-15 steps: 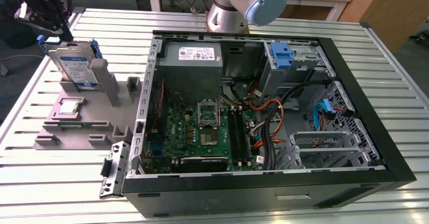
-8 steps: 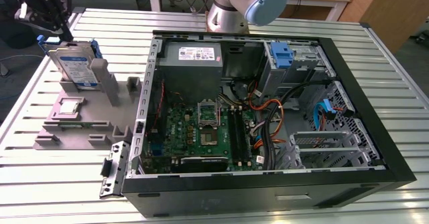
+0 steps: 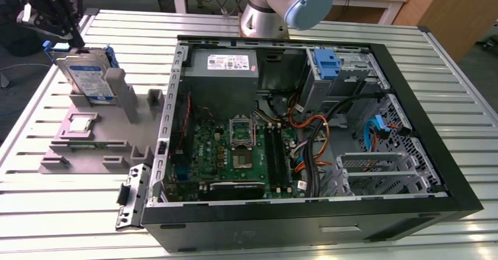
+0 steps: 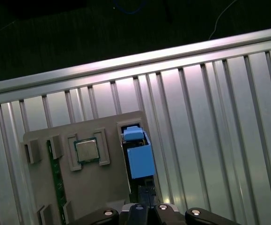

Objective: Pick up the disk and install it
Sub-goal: 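Pick up the disk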

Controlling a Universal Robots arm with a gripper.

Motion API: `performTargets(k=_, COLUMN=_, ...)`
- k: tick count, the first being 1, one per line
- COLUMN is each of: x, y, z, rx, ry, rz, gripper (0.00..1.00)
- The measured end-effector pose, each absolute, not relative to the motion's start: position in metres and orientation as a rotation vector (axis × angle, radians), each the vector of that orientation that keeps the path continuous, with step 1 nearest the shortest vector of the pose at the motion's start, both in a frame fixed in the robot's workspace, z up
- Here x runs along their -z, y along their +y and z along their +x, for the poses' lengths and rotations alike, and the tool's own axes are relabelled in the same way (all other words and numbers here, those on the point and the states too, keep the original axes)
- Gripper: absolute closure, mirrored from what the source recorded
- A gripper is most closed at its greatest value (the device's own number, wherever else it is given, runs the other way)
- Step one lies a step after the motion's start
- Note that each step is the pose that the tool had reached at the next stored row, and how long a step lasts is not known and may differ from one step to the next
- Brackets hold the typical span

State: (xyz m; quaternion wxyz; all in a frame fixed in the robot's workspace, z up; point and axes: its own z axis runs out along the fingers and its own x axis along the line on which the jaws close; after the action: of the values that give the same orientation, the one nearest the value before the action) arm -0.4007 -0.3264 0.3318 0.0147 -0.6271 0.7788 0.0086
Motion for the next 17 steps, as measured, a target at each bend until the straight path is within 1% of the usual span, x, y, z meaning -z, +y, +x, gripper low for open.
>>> performTargets(k=17, x=-0.3302, y=-0.3263, z=-0.4007, rx=-0.027, ry=2.424, rz=-1.952, gripper=0.89)
